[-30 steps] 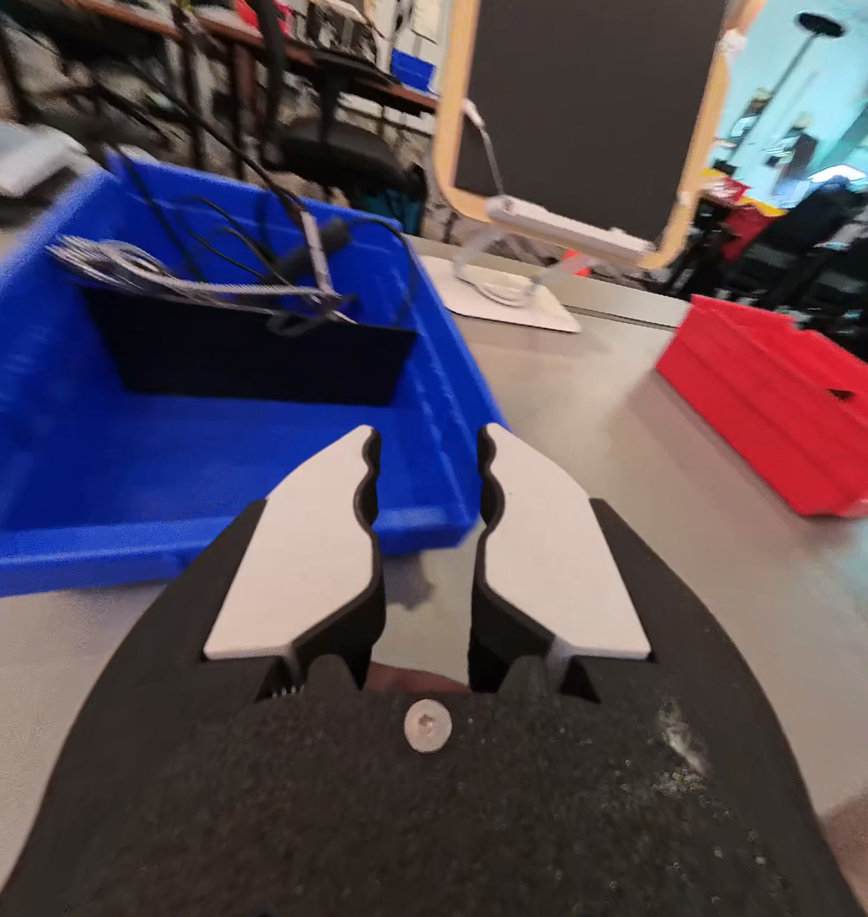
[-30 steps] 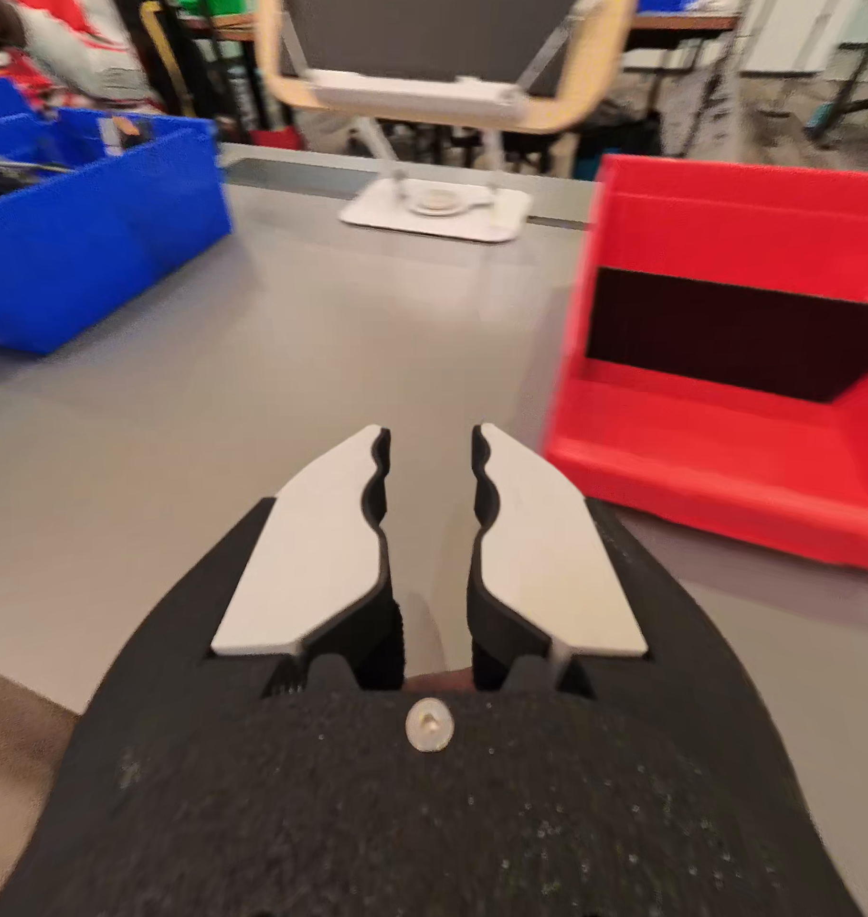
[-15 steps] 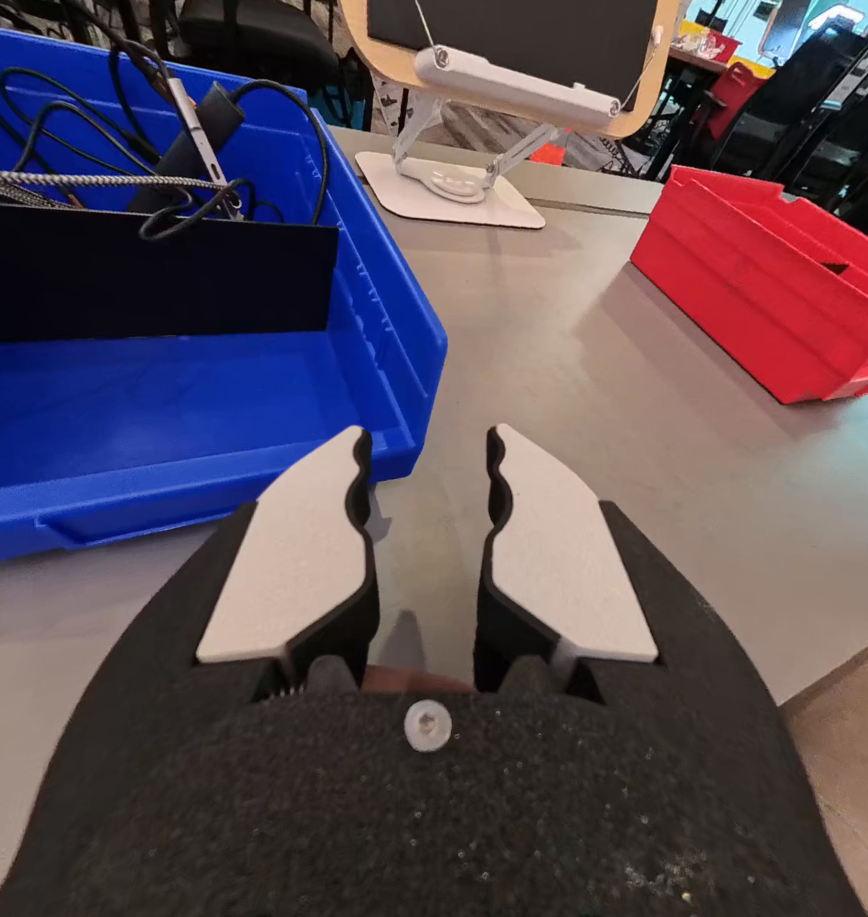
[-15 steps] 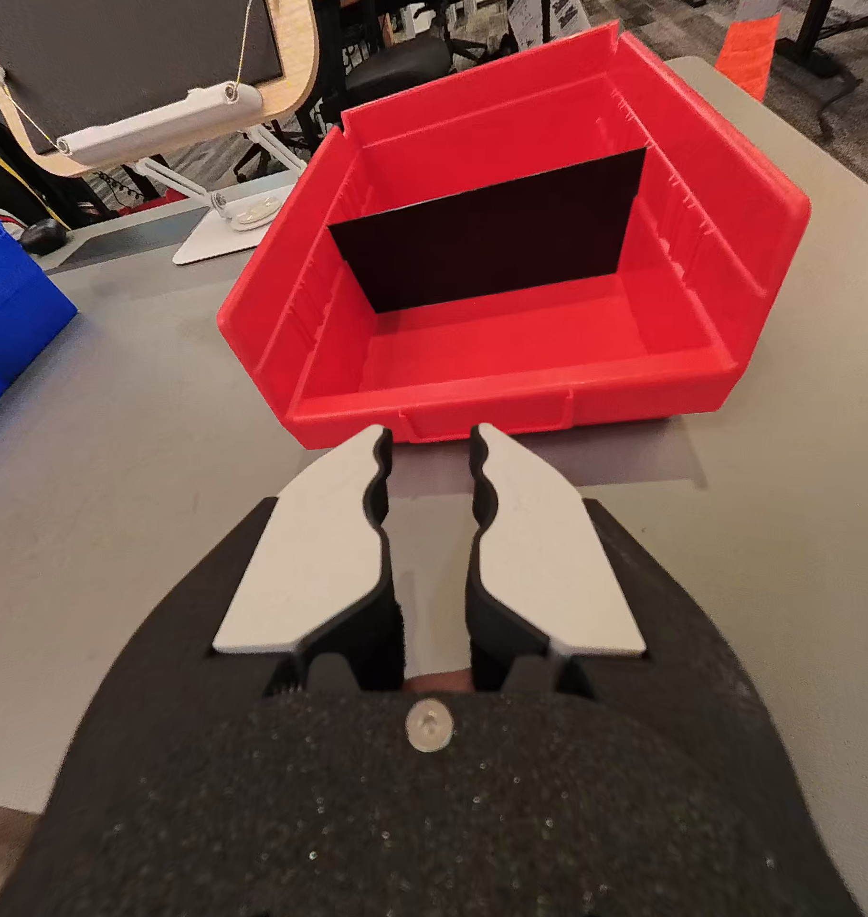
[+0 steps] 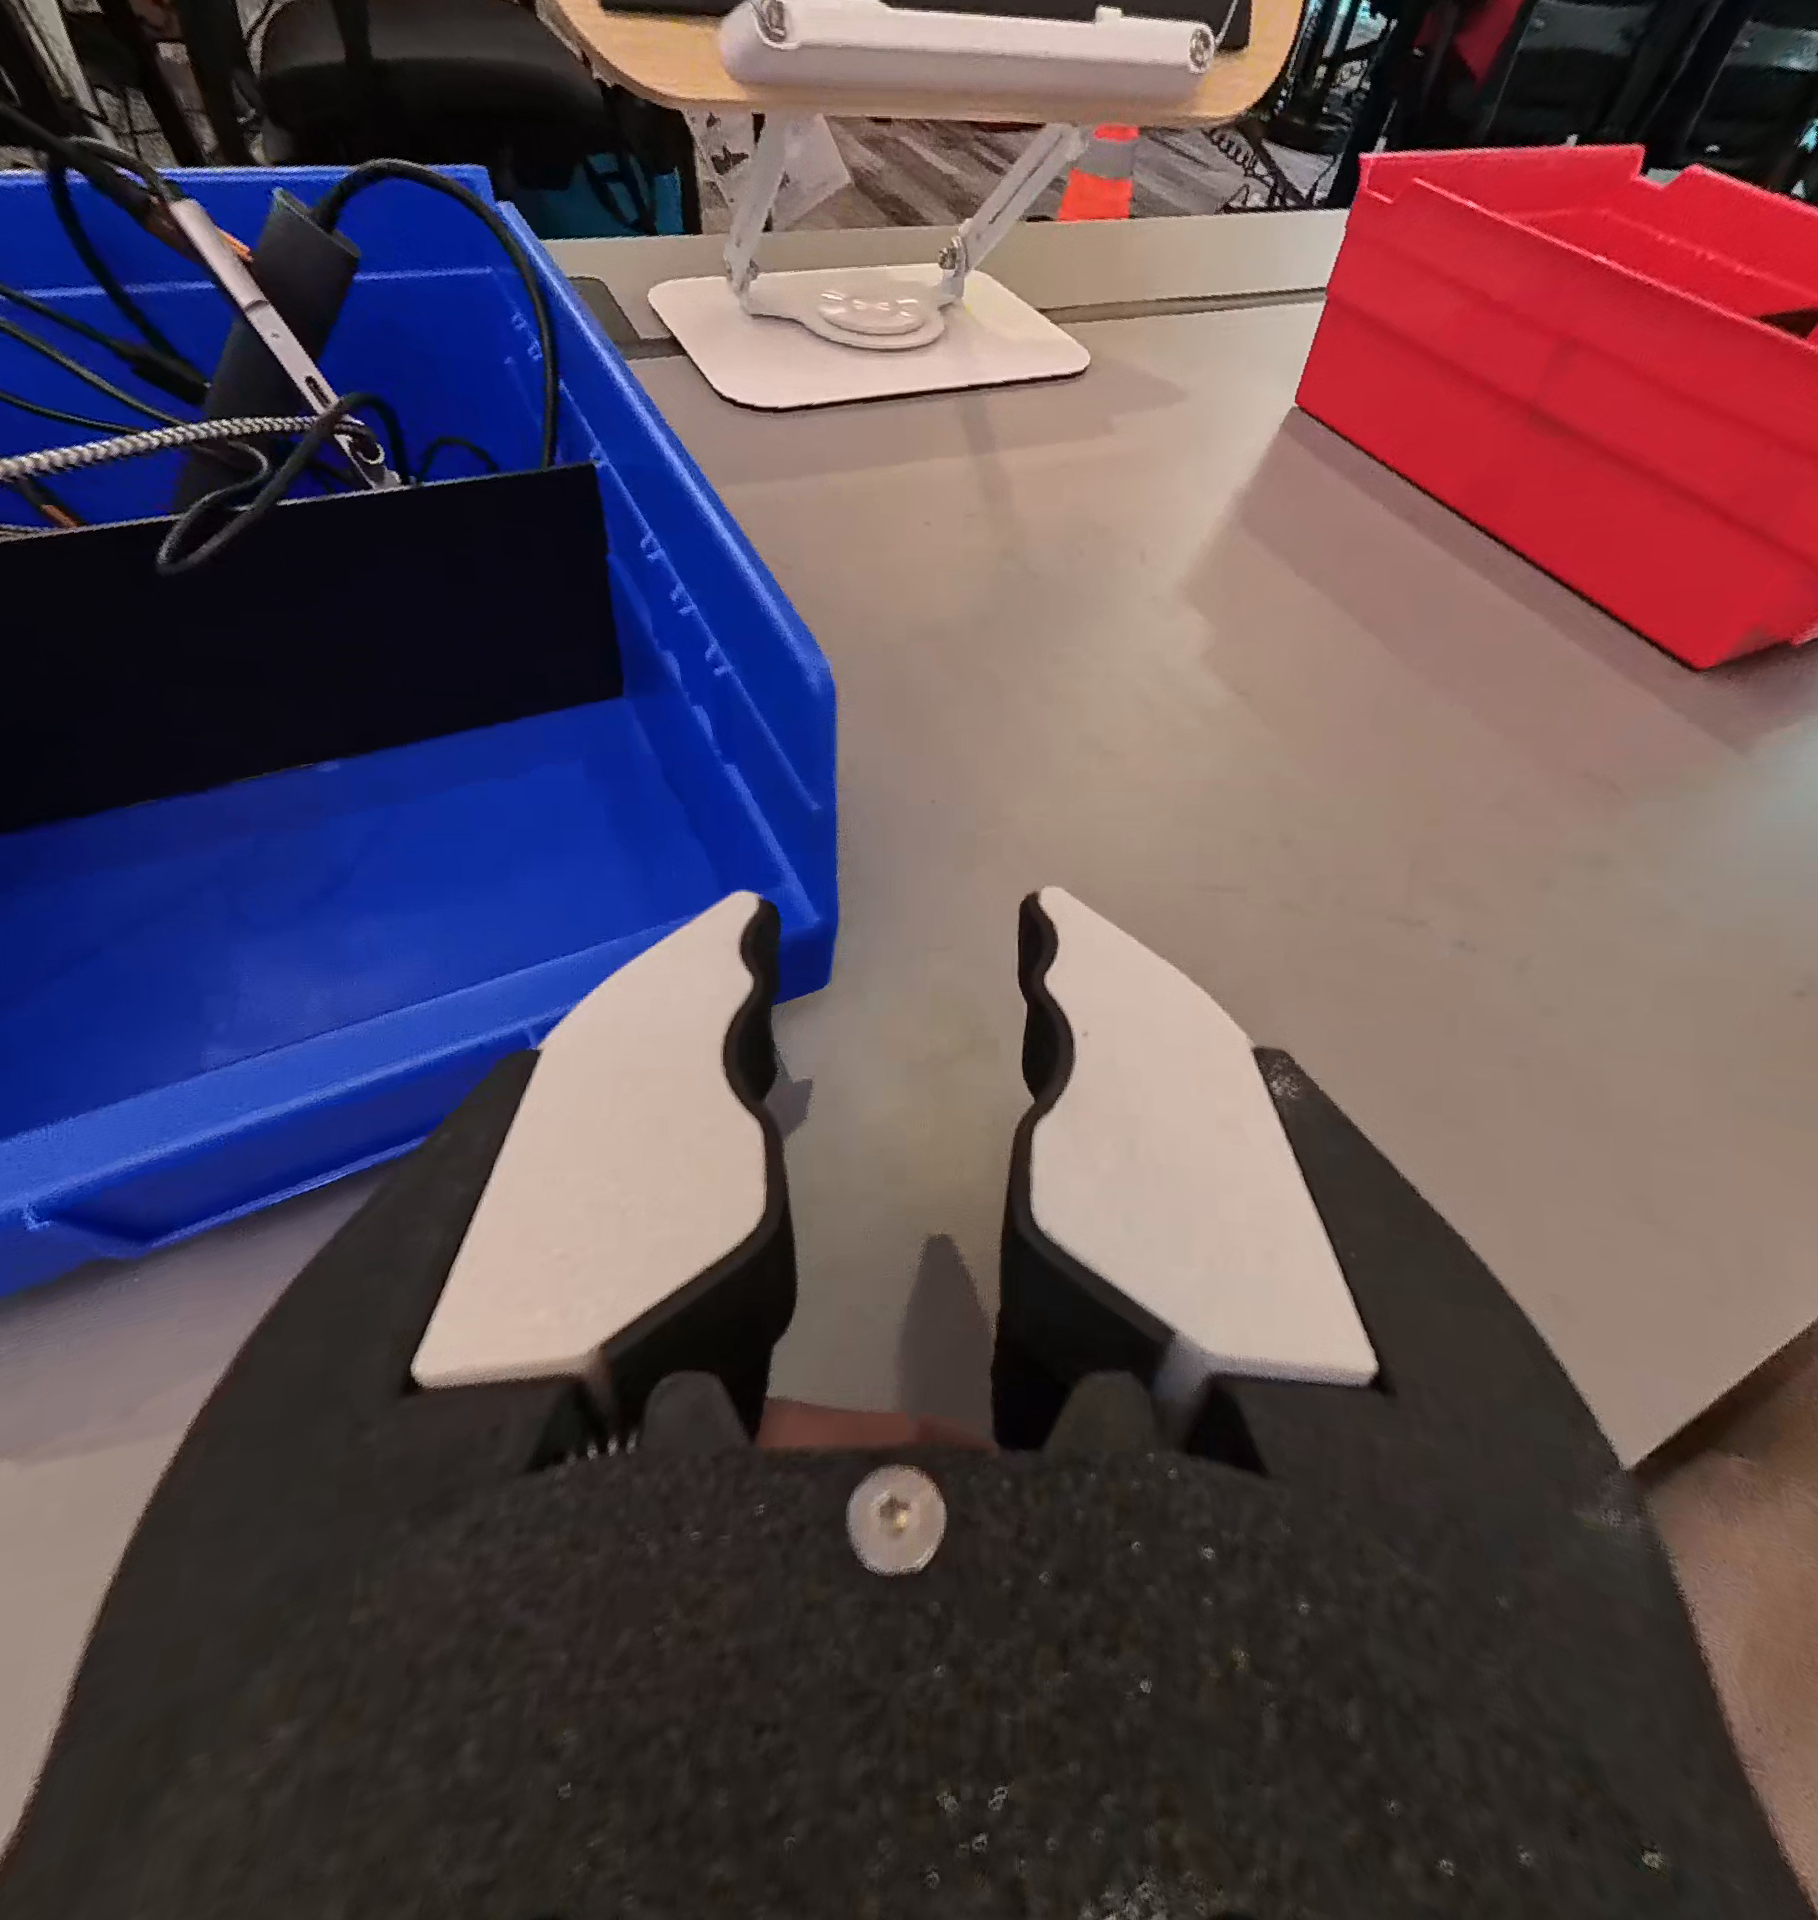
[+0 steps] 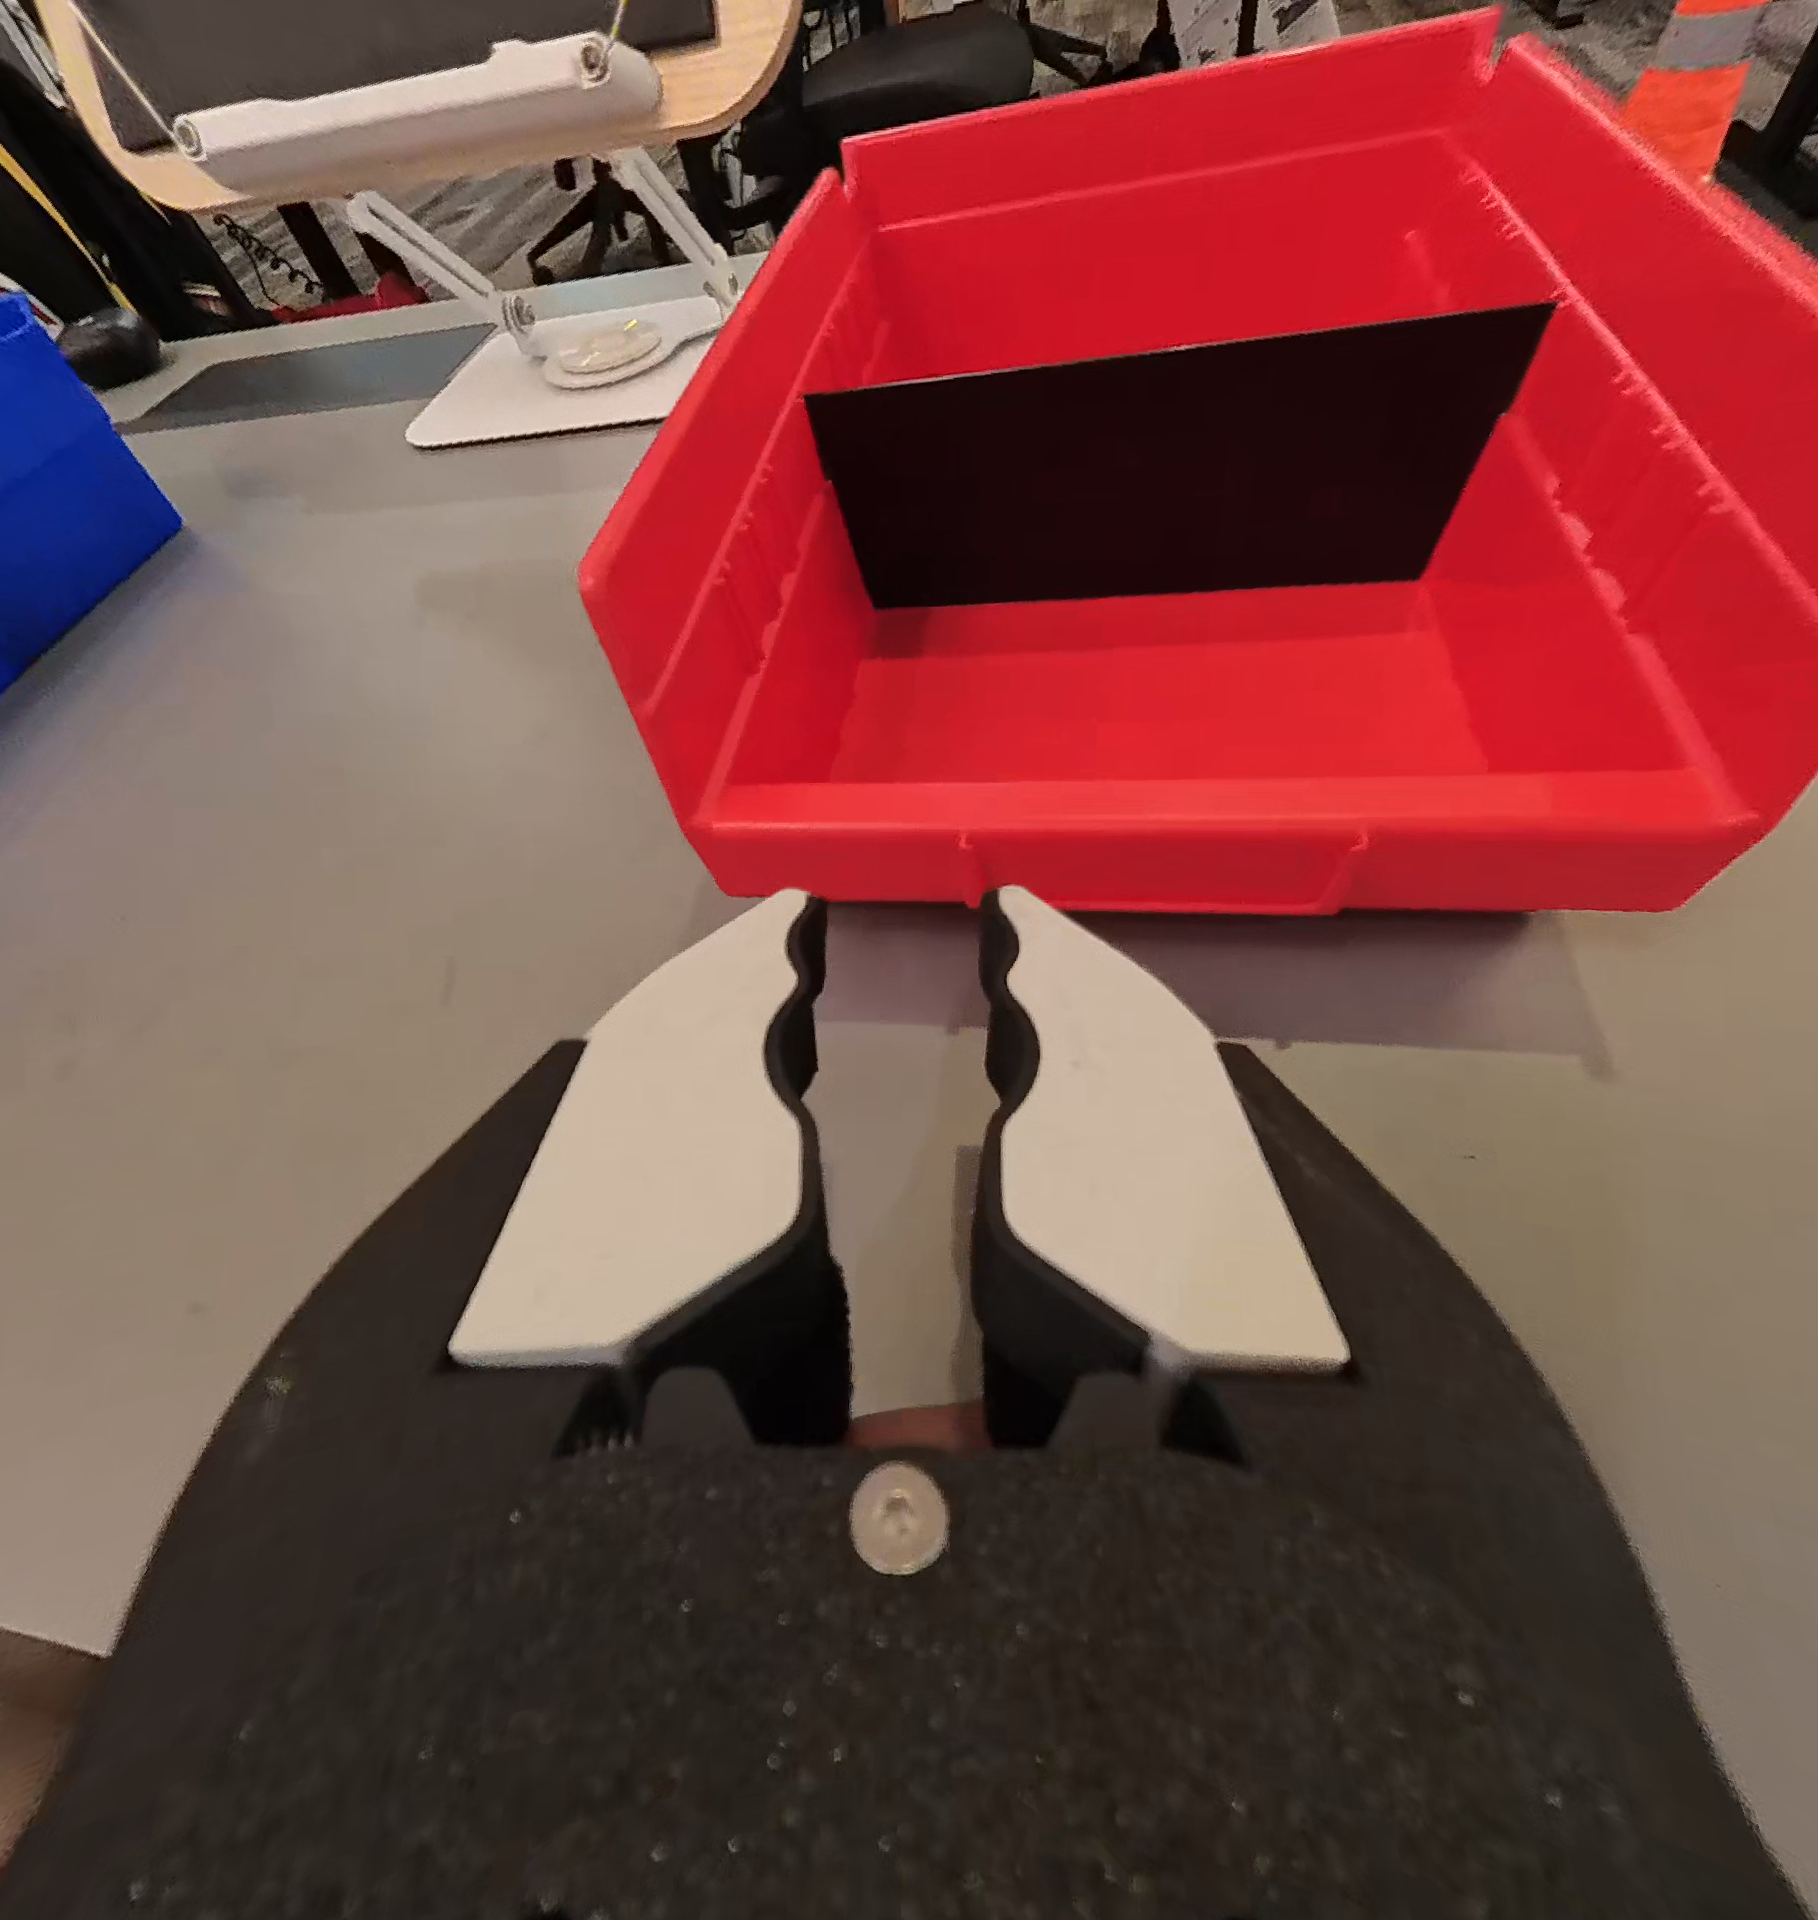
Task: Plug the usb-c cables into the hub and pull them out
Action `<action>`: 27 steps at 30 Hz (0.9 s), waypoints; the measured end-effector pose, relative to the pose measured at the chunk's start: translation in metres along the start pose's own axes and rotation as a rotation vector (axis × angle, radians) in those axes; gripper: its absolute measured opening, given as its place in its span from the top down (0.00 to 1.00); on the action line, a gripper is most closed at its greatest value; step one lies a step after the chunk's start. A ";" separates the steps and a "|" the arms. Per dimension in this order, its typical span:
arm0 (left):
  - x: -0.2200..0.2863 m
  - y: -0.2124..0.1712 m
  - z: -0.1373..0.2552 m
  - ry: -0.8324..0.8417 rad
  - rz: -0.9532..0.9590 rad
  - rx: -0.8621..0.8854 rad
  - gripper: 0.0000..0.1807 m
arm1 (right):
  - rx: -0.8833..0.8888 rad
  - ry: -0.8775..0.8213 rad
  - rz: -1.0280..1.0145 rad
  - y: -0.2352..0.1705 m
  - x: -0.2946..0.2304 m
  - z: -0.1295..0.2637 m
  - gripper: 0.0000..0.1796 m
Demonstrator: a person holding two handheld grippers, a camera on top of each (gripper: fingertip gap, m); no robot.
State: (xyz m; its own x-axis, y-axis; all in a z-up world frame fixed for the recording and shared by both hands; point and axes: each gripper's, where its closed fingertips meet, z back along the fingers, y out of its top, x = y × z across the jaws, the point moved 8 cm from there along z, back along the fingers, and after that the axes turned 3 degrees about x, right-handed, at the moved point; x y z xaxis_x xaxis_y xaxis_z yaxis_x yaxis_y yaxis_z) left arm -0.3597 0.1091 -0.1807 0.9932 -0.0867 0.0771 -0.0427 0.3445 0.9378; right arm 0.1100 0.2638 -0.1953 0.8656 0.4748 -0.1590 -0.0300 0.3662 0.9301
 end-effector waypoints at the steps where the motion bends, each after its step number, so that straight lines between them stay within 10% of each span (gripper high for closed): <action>1: 0.001 0.000 -0.001 -0.002 -0.007 -0.005 0.76 | -0.002 0.005 -0.001 0.000 -0.001 -0.001 0.85; 15: -0.034 0.045 -0.014 -0.172 0.257 -0.184 0.77 | -0.001 -0.003 0.093 -0.002 -0.010 0.003 0.85; 22: -0.145 0.144 -0.110 0.003 0.366 -0.417 0.74 | -0.023 0.077 0.046 -0.005 -0.022 -0.004 0.85; 27: -0.188 0.140 -0.188 0.122 0.449 -0.753 0.73 | -0.034 0.079 0.088 -0.006 -0.026 -0.005 0.84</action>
State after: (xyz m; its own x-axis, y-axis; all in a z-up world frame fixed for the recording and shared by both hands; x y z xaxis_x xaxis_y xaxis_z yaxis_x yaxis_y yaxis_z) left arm -0.5321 0.3490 -0.1277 0.9061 0.2903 0.3078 -0.3921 0.8497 0.3526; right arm 0.0846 0.2534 -0.1987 0.8171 0.5671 -0.1037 -0.1225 0.3465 0.9300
